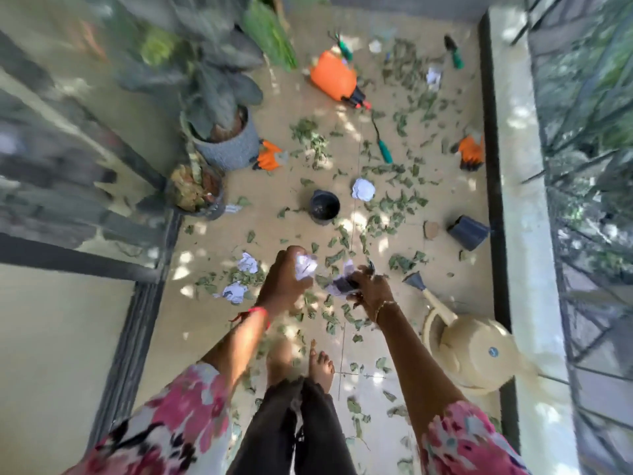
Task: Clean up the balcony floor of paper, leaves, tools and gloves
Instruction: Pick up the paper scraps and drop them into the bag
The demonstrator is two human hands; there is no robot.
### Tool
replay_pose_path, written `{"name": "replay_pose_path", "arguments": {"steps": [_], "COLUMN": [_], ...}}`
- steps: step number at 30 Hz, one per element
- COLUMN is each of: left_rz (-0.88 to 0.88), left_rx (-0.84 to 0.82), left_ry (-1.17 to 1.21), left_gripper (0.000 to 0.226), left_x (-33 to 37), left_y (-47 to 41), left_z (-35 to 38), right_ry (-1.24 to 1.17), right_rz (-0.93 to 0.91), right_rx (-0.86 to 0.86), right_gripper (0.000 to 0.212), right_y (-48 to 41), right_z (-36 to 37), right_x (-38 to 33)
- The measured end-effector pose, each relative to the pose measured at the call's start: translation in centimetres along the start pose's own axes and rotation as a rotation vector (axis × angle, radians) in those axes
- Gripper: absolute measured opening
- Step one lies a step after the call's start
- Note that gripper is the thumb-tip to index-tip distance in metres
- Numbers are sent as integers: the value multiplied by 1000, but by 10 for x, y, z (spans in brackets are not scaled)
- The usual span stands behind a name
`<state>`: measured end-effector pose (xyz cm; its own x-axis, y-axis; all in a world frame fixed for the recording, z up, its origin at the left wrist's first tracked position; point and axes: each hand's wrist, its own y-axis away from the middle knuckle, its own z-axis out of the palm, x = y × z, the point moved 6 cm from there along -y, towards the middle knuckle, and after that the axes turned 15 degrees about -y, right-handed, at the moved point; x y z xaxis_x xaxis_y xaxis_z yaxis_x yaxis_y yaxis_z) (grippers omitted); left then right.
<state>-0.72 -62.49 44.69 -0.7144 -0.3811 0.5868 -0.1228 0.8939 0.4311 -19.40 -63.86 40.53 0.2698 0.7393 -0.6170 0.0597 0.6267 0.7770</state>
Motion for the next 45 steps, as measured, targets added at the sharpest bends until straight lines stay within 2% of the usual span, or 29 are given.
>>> {"name": "replay_pose_path", "arguments": {"steps": [5,9,14,17,21,26,36,42,45], "left_rz": [-108,-63,-146,-235,-398,-596,-1009,-1264,-1413], "left_rx": [41,125,264,368,516,709,916,967,1002], "left_ry": [95,124,287,434,649,671,732,844,989], "left_gripper": [62,51,50,52,68,45,49,54,52], "left_x": [13,23,-7,-35,-92,-144,-249,-297,-330], "left_y": [62,110,169,211,276,360,537,624,645], "left_z": [-72,-118,-150,-159,-156,-145,-59,14,63], "right_ry": [185,400,562,646,737,997,1413,1635,1707], "right_rz": [-92,-197,-268,-219,-99,-21,147,100,16], "right_rx": [-120,-249,-391,-502,-665,-864,-1025,-1119,-1188], "right_gripper": [16,26,27,28,15,24,24,19,13], "right_y": [92,158,217,240,275,319,411,442,435], "right_z": [57,100,140,164,206,239,250,244,241], "right_x": [-52,-77,-72,-44,11,92,278,389,453]}}
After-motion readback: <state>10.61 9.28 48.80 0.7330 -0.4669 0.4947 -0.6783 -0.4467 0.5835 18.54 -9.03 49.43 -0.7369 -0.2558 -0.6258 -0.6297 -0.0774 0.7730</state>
